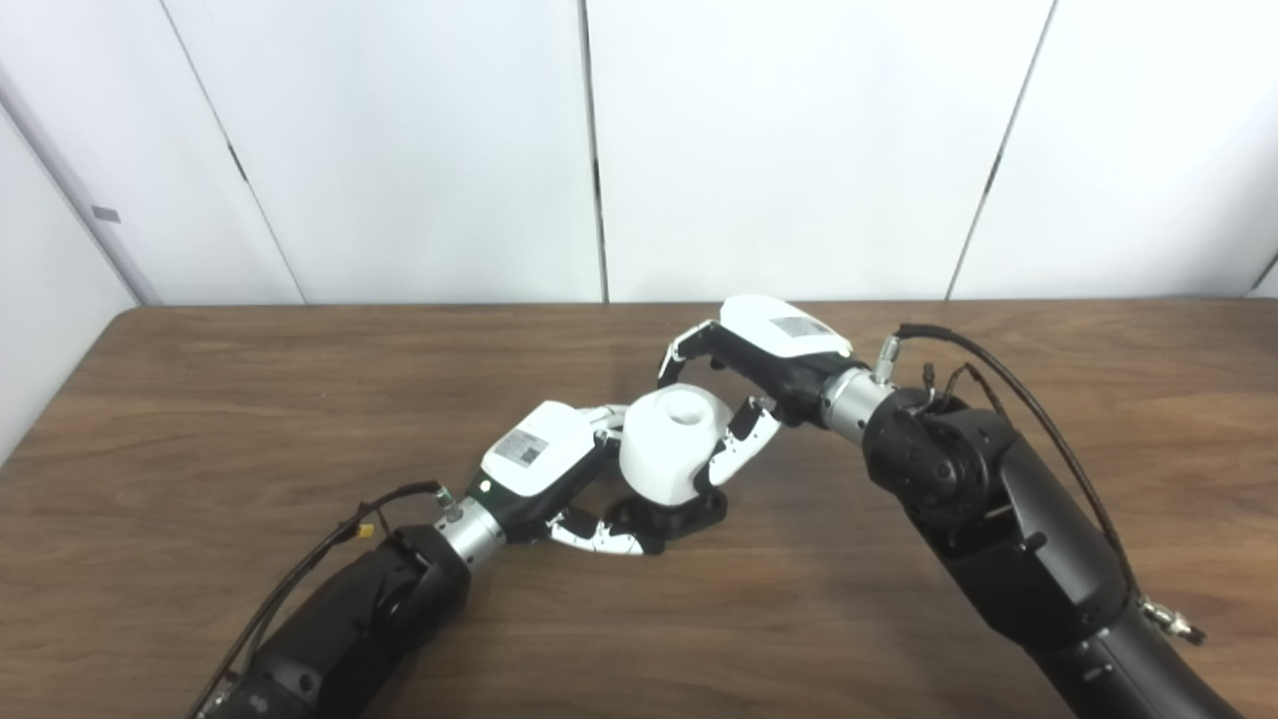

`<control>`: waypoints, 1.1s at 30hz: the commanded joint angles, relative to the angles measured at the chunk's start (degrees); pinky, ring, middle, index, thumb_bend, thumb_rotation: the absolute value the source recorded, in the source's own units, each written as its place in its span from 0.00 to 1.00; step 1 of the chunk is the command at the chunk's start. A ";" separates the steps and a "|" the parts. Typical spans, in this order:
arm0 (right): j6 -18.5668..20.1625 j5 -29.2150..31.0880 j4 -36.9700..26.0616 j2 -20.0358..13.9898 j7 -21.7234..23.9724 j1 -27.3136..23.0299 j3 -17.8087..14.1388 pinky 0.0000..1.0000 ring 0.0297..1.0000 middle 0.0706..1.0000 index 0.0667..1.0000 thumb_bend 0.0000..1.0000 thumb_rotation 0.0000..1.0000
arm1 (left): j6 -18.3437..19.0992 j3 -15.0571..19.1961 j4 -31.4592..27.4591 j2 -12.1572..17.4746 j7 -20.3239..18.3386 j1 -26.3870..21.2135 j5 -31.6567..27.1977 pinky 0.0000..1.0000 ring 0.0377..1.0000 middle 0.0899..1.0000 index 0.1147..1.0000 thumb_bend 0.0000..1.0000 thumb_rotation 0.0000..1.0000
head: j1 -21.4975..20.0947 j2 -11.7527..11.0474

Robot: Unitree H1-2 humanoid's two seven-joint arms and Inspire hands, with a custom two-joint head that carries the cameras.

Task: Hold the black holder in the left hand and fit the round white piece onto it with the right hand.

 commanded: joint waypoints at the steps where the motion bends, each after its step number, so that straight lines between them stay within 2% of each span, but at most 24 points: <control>1: -1.65 -0.71 0.00 0.60 0.99 -1.64 1.85 0.70 0.79 0.76 0.44 0.52 0.14 | 1.91 -2.11 0.51 -0.58 -4.16 0.56 3.99 0.72 0.84 0.80 0.42 0.52 0.08 | 0.02 0.28; 10: -2.15 -1.19 -0.61 -0.15 2.92 -2.39 3.41 0.69 0.78 0.77 0.44 0.52 0.14 | 2.37 -2.05 -0.08 -0.49 -4.35 0.67 3.88 0.71 0.84 0.79 0.42 0.52 0.08 | 0.13 0.60; 19: -2.25 -1.01 -1.15 -0.95 4.75 -3.17 4.87 0.71 0.79 0.77 0.44 0.52 0.14 | 2.12 -2.08 0.30 -0.46 -3.39 0.59 4.24 0.71 0.84 0.79 0.42 0.52 0.07 | 0.11 0.84; 33: -2.07 0.02 -3.52 -1.63 6.75 -4.32 4.33 0.71 0.80 0.77 0.44 0.52 0.14 | 1.96 -1.86 0.34 -0.33 -4.15 0.35 3.38 0.71 0.84 0.80 0.42 0.52 0.07 | 0.05 1.05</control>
